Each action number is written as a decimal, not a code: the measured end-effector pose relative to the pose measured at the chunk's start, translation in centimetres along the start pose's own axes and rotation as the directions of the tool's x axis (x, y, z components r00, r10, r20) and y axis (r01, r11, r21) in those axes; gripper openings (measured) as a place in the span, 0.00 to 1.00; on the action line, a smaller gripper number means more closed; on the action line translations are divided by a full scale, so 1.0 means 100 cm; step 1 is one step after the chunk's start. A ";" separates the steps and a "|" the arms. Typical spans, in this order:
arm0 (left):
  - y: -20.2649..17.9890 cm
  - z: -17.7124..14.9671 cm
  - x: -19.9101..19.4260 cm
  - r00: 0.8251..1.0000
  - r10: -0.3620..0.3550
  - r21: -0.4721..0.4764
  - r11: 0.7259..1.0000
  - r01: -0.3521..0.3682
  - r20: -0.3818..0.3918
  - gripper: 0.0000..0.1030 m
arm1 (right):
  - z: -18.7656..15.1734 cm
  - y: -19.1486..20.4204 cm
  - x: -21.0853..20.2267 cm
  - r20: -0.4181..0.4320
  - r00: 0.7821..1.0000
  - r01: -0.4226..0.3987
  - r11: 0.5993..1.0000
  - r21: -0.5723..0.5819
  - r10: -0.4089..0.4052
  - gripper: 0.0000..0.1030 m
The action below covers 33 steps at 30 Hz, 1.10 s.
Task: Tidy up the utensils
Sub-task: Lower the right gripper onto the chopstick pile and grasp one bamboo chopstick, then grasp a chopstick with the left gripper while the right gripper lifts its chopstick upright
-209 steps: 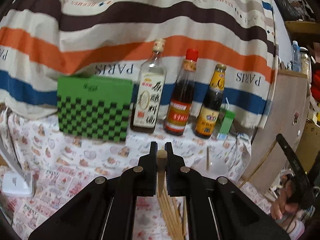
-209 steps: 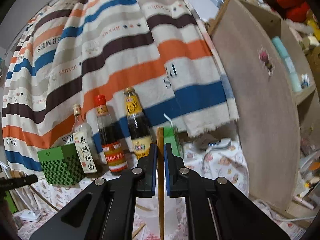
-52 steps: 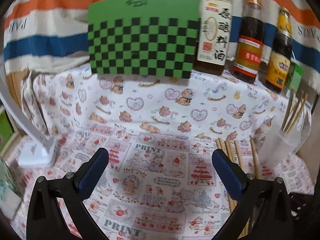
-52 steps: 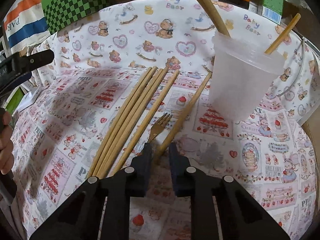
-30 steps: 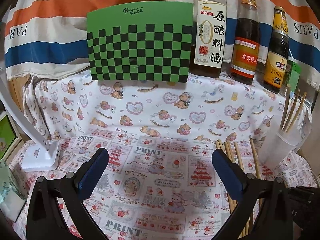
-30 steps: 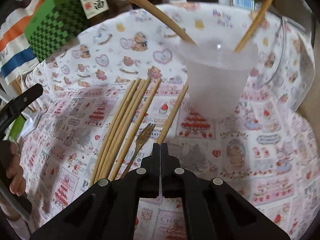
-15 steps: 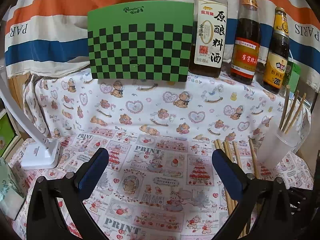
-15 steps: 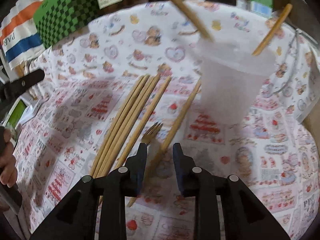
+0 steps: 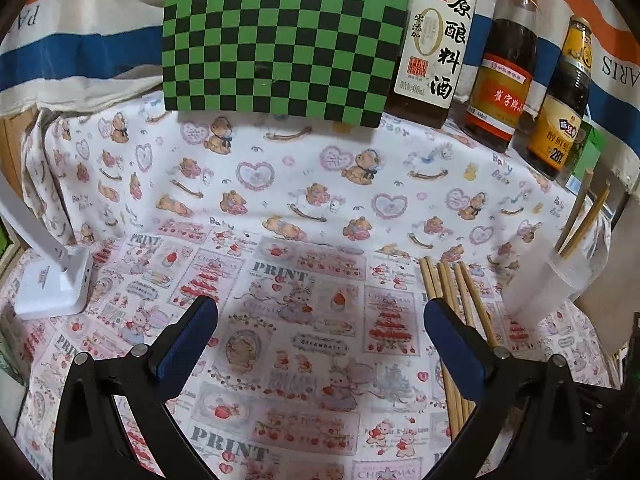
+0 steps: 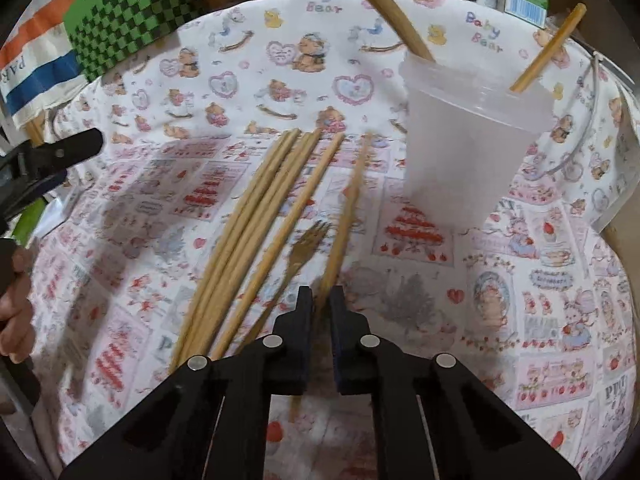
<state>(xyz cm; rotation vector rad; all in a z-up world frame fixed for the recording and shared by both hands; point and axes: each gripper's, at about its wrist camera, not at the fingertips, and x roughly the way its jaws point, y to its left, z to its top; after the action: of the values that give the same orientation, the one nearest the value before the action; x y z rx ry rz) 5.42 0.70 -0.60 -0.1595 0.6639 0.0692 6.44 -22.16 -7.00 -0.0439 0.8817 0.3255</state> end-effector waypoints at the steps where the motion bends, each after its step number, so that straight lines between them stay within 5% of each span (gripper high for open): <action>1: -0.001 0.000 -0.001 1.000 0.008 0.003 1.000 -0.008 0.007 0.99 | 0.000 0.004 -0.002 0.001 1.000 0.003 1.000 -0.018 -0.003 0.08; 25: -0.011 -0.003 0.000 1.000 -0.011 0.062 0.998 0.012 -0.016 0.99 | -0.002 0.005 0.002 0.040 0.996 0.080 0.996 -0.038 -0.078 0.07; 30: -0.025 -0.012 0.009 0.993 -0.089 0.086 0.992 0.095 -0.074 0.98 | 0.005 -0.002 -0.035 0.195 0.981 0.012 1.000 0.000 -0.012 0.07; 33: -0.039 -0.020 0.013 0.988 -0.105 0.128 0.985 0.119 -0.111 0.87 | 0.003 -0.002 -0.069 0.360 0.933 0.015 1.000 -0.009 -0.011 0.05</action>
<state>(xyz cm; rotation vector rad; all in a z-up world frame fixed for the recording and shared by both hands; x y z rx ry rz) 5.65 -3.42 -2.42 -0.0709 0.7601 -0.0931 2.66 -24.06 -1.51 -0.0001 0.5140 0.3134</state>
